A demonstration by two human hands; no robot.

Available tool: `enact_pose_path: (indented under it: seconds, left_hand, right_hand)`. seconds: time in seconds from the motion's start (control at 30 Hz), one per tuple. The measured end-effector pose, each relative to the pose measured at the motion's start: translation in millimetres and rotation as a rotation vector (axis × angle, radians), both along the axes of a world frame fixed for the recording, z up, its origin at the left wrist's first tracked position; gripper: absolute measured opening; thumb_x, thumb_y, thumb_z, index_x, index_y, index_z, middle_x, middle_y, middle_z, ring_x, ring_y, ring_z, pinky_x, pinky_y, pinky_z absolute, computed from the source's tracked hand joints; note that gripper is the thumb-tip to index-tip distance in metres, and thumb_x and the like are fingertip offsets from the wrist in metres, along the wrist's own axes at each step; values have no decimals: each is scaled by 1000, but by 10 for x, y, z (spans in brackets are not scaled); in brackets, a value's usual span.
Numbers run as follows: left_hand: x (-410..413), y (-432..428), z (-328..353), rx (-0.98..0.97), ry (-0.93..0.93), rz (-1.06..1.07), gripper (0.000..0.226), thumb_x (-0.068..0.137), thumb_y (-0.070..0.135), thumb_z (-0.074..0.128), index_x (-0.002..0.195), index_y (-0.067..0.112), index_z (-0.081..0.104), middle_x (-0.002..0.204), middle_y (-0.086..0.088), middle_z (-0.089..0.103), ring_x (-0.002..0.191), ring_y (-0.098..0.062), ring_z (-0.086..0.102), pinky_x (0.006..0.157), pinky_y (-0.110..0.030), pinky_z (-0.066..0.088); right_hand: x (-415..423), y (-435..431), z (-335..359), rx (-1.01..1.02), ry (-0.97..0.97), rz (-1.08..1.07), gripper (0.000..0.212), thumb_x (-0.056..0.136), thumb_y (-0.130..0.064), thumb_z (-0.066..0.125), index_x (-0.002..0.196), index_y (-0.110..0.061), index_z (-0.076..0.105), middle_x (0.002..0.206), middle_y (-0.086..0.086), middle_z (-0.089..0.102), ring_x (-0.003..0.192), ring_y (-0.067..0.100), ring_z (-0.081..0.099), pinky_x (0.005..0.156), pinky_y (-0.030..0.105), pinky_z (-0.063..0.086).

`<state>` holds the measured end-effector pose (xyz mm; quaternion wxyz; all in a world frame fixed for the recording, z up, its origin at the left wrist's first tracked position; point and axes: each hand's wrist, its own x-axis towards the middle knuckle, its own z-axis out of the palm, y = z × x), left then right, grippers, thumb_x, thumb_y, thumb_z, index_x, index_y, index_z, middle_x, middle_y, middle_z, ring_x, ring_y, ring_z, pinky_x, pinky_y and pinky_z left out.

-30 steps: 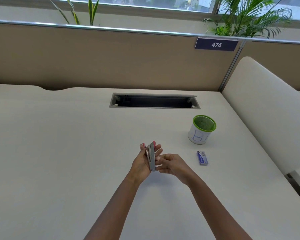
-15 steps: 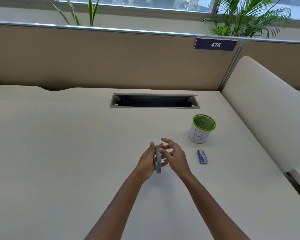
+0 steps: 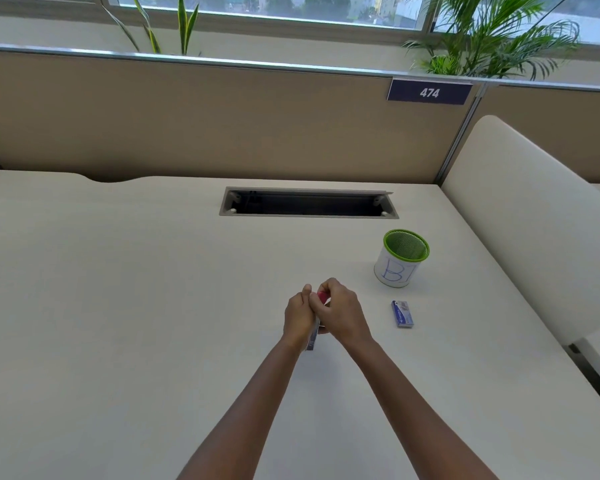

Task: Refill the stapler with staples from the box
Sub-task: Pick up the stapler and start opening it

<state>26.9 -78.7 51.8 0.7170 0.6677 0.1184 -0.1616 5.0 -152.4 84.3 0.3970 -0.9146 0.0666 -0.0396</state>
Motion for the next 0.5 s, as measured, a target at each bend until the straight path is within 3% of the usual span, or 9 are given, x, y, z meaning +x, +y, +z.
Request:
enact_pose_path:
  seconds: [0.1,0.2,0.23,0.3,0.33,0.4,0.5]
  left_hand:
    - [17,-40,18,47,-14,30,47,101,30,26,70,15,56,69,-5,57,61,-17,56,42,-21,48]
    - [37,-67,52,35,35,105,47,101,28,24,67,9,52,64,-5,55,62,-23,52,62,-29,43]
    - [63,-47,61,-24,94,166,45,101,27,23,72,5,50,63,-7,58,63,-24,56,62,-29,44]
    - [147,71,104,-166,178,284,44,102,25,20,73,2,43,45,-7,63,42,-19,61,44,-19,48]
    - [204,136,127,-194,174,305,44,102,25,19,71,4,41,35,-4,61,31,-16,58,34,-16,46]
    - [287,212,187,-218,132,298,43,102,27,17,71,9,40,35,-5,61,25,-13,56,29,-15,45]
    - [333,247,243,-284,149,287,43,103,30,16,74,9,39,62,-16,62,32,-15,61,34,-19,51]
  right_hand:
    - [12,7,19,-34,-13,-10,18,93,-24,50,85,-8,50,79,4,52,71,17,49,63,24,35]
    - [-15,34,82,17,-88,-36,15,93,-17,47,86,-4,48,70,6,53,63,21,50,60,30,36]
    - [-38,45,108,69,-150,-51,13,93,-12,47,82,-6,43,67,10,56,60,24,53,57,35,38]
    - [-97,70,143,131,-284,-62,18,92,-7,47,77,-9,37,68,19,62,63,29,62,57,42,46]
    - [-130,82,150,138,-314,-48,20,93,-8,48,77,-10,36,67,16,62,62,23,63,55,38,47]
    - [-175,91,137,151,-338,-26,23,94,-12,48,76,-11,35,57,-3,49,51,5,54,46,21,38]
    - [-201,83,108,174,-358,-17,26,94,-17,50,75,-13,33,55,-12,36,47,5,46,46,13,34]
